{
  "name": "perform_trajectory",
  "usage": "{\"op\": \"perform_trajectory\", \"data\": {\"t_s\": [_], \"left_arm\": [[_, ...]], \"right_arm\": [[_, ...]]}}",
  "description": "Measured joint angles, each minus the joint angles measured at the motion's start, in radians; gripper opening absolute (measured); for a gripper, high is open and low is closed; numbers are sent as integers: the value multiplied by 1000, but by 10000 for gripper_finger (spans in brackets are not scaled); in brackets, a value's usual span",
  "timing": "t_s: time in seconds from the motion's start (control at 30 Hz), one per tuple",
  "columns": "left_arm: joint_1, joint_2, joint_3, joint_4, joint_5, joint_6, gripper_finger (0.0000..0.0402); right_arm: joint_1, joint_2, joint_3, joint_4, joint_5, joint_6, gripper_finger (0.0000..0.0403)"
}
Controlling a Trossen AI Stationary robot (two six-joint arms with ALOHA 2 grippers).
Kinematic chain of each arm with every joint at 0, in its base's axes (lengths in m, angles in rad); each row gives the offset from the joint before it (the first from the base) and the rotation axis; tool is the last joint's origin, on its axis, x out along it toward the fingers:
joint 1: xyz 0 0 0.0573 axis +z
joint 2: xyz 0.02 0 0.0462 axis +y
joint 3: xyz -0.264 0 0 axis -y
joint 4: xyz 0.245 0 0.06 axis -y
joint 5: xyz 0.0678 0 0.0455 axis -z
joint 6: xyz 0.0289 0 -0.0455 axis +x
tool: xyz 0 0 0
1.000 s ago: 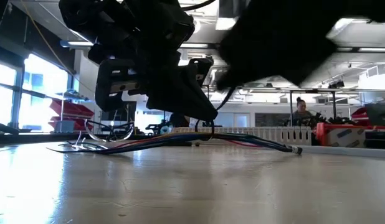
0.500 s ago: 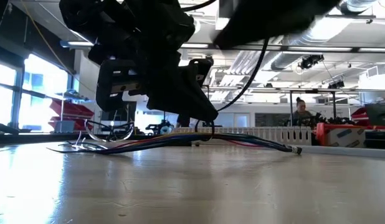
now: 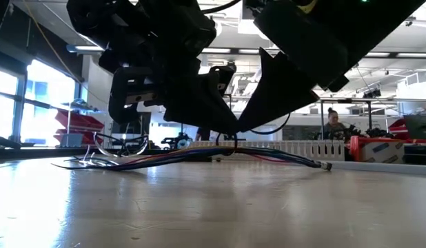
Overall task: Ziptie cables
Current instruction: Wrap the cable wires with a black ziptie
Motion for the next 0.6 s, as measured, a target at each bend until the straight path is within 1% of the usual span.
{"op": "perform_trajectory", "data": {"t_s": [0.13,0.5,0.6], "left_arm": [[-1,0,0,0,1,0,0],[-1,0,0,-7,-1,0,1],[-1,0,0,-6,0,0,1]], "right_arm": [[-12,0,0,-13,-23,0,80],[-49,0,0,-13,-52,-7,77],[-49,0,0,-13,-59,-7,68]]}}
